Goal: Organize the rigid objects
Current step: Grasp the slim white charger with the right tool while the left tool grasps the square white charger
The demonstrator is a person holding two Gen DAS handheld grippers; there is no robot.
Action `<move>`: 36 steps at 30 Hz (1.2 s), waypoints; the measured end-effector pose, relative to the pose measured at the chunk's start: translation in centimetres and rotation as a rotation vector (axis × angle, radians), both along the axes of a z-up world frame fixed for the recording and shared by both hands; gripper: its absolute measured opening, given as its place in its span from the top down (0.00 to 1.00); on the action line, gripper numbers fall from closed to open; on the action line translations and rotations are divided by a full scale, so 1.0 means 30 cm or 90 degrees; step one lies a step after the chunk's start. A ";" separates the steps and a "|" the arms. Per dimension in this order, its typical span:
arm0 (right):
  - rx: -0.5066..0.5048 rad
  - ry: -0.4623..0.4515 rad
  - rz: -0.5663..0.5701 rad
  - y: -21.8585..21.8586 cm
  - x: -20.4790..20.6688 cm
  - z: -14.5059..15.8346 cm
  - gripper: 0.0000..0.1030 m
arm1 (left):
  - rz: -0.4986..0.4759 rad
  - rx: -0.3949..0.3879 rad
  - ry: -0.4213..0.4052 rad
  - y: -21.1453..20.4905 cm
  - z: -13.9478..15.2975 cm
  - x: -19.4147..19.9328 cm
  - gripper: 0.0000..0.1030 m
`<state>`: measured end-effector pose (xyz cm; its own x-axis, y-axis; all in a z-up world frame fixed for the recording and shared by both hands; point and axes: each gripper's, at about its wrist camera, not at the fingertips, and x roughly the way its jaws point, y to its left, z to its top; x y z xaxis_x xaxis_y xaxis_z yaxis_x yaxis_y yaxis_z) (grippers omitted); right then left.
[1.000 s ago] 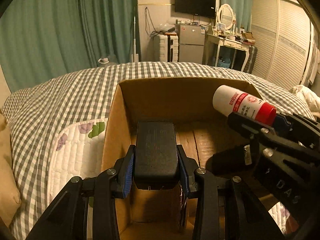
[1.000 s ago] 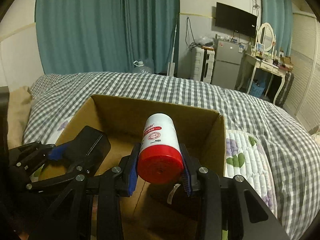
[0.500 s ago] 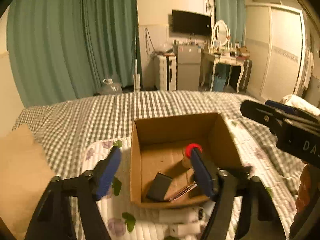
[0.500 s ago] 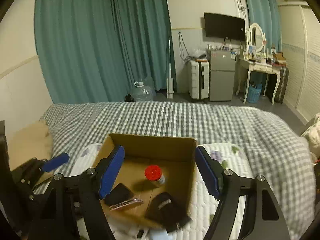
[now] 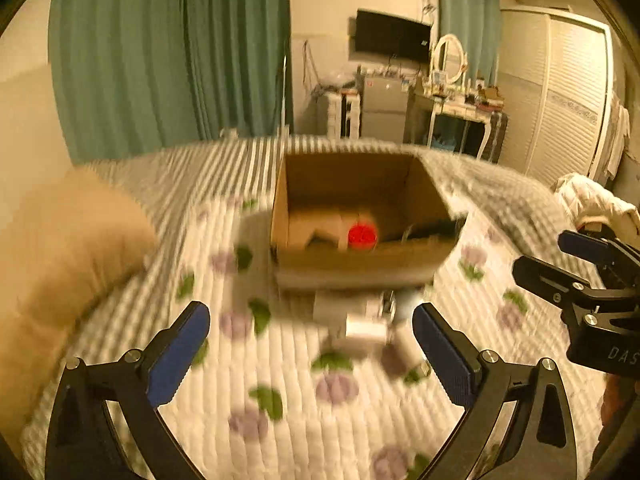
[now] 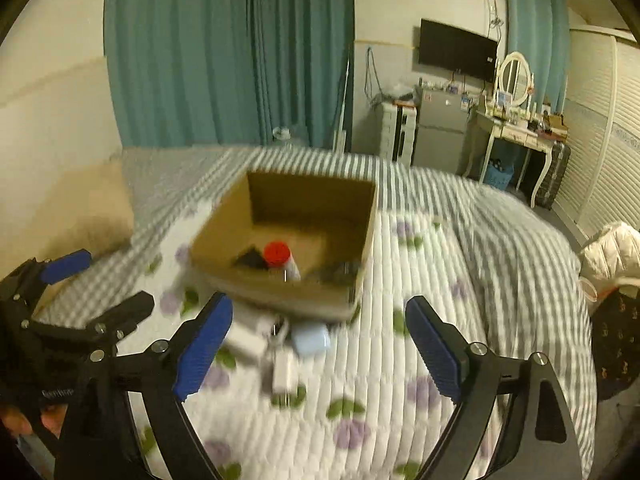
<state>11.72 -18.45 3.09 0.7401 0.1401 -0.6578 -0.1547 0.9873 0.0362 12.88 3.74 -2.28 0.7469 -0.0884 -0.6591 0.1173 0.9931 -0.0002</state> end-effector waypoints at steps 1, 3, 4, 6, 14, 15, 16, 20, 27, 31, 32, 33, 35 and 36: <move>-0.003 0.017 0.000 0.008 -0.021 -0.050 0.14 | 0.006 -0.003 0.014 0.012 -0.045 -0.004 0.00; -0.004 0.042 0.006 0.013 -0.034 -0.118 0.14 | 0.013 -0.004 0.033 0.033 -0.115 -0.012 0.00; -0.002 0.056 0.009 0.020 -0.036 -0.159 0.14 | 0.018 0.000 0.042 0.044 -0.155 -0.010 0.00; 0.001 0.085 0.020 0.036 -0.032 -0.243 0.14 | 0.027 0.008 0.061 0.057 -0.215 0.001 0.00; -0.002 0.187 0.049 0.093 0.110 -0.542 0.40 | 0.038 0.031 0.097 0.077 -0.380 0.052 0.00; 0.004 0.191 0.053 0.098 0.121 -0.552 0.43 | 0.038 0.031 0.100 0.074 -0.389 0.059 0.00; 0.010 0.197 0.060 0.105 0.136 -0.566 0.55 | 0.038 0.031 0.103 0.071 -0.399 0.068 0.00; 0.018 0.195 0.070 0.111 0.173 -0.581 0.79 | 0.020 0.028 0.107 0.030 -0.421 0.106 0.00; 0.041 0.136 0.019 0.000 0.145 -0.492 0.79 | -0.033 0.061 0.112 -0.115 -0.452 0.178 0.00; 0.033 0.132 -0.005 -0.045 0.153 -0.485 0.79 | -0.058 0.087 0.117 -0.188 -0.477 0.221 0.01; 0.028 0.134 -0.007 -0.044 0.160 -0.487 0.79 | -0.063 0.088 0.120 -0.202 -0.484 0.235 0.04; 0.029 0.138 -0.008 -0.042 0.165 -0.494 0.79 | -0.066 0.088 0.124 -0.210 -0.489 0.244 0.12; 0.036 0.145 -0.008 -0.045 0.172 -0.504 0.79 | -0.071 0.089 0.138 -0.218 -0.504 0.266 0.34; 0.032 0.147 -0.008 -0.043 0.174 -0.507 0.79 | -0.073 0.088 0.141 -0.219 -0.507 0.269 0.42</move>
